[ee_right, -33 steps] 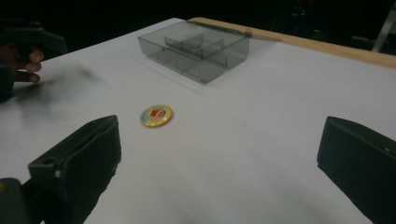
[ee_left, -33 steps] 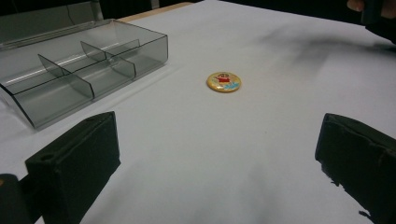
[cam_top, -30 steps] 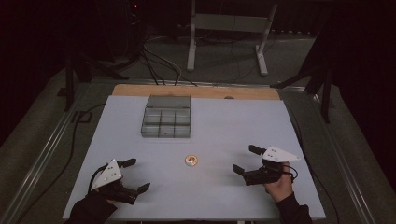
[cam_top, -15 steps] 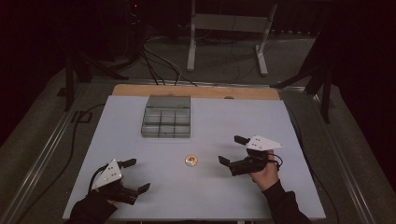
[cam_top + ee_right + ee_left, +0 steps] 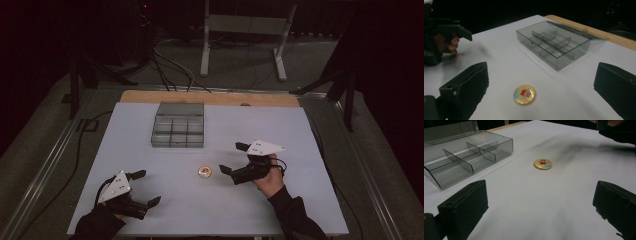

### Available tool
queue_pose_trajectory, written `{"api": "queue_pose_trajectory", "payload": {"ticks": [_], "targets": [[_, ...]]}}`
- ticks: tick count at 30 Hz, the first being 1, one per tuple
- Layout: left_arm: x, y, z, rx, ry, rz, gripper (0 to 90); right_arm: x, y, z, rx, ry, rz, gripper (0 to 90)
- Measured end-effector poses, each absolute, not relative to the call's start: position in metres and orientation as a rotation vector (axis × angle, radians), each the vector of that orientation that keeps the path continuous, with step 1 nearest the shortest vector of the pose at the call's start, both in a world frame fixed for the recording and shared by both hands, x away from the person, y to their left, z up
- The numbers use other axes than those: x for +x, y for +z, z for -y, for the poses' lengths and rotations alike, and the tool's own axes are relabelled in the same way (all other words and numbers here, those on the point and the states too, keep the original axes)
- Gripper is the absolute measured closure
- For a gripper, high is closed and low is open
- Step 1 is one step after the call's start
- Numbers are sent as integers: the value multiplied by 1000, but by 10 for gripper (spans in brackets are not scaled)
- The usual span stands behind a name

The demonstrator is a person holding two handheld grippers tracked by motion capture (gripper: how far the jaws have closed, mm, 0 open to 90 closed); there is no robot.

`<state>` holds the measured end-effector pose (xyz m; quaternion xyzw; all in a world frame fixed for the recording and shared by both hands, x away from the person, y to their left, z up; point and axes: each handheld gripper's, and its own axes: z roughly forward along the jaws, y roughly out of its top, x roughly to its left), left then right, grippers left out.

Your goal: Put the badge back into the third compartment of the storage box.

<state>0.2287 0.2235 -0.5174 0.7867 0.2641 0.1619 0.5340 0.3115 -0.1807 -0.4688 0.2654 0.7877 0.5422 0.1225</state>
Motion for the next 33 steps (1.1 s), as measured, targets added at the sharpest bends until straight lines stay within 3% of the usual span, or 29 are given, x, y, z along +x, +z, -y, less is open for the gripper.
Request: {"api": "queue_pose_trajectory", "payload": {"ticks": [30, 33], "targets": [[229, -517, -225, 1871, 382, -632, 3, 325, -510, 119, 780, 1388, -2557, 0], [229, -517, -225, 1867, 382, -635, 2, 326, -515, 115, 794, 1354, -2577, 45]]}}
